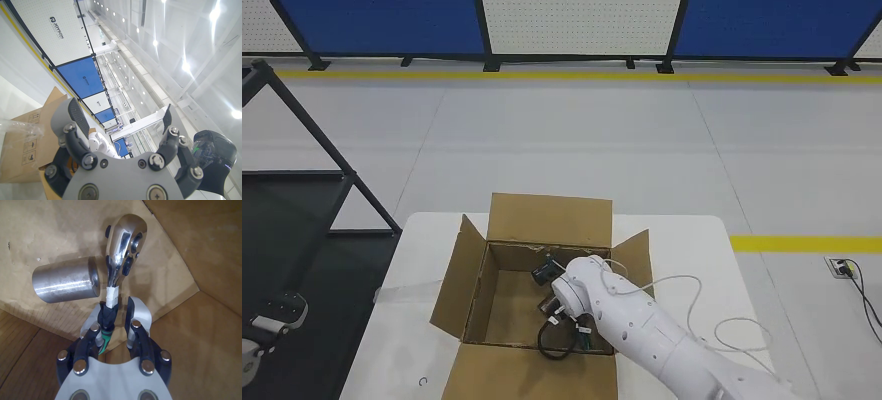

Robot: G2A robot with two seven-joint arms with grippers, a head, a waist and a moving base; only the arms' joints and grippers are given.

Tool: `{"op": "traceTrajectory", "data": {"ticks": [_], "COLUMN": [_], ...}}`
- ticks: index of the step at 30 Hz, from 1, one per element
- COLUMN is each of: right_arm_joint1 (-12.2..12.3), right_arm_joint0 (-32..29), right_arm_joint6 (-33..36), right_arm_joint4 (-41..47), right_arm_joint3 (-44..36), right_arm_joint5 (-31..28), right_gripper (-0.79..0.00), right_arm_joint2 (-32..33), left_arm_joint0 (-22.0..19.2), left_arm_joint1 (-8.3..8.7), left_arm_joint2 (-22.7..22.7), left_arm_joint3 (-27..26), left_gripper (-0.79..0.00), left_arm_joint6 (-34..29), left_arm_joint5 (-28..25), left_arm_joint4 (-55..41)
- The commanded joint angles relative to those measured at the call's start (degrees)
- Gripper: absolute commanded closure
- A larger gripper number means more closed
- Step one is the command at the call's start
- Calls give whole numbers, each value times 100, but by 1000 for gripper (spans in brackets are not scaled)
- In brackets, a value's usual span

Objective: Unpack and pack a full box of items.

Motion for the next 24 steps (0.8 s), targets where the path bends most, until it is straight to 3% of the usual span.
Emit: {"op": "traceTrajectory", "data": {"ticks": [1,2,14,19,24], "right_arm_joint1": [-51,-75,-147,2,298], "right_arm_joint0": [10,14,78,-1,-206], "right_arm_joint6": [-30,-51,-58,67,260], "right_arm_joint4": [9,9,-278,-499,-837], "right_arm_joint3": [116,166,-59,-587,-1606], "right_arm_joint5": [-45,-66,237,390,694], "right_gripper": [-31,0,0,0,0], "right_arm_joint2": [23,35,244,431,806], "left_arm_joint0": [0,0,0,0,0], "left_arm_joint1": [0,0,0,0,0], "left_arm_joint2": [0,0,0,0,0], "left_arm_joint3": [0,0,0,0,0], "left_gripper": [-785,-785,-785,-785,-785], "left_arm_joint6": [0,0,0,0,0], "left_arm_joint5": [0,0,0,0,0], "left_arm_joint4": [0,0,0,0,0]}}
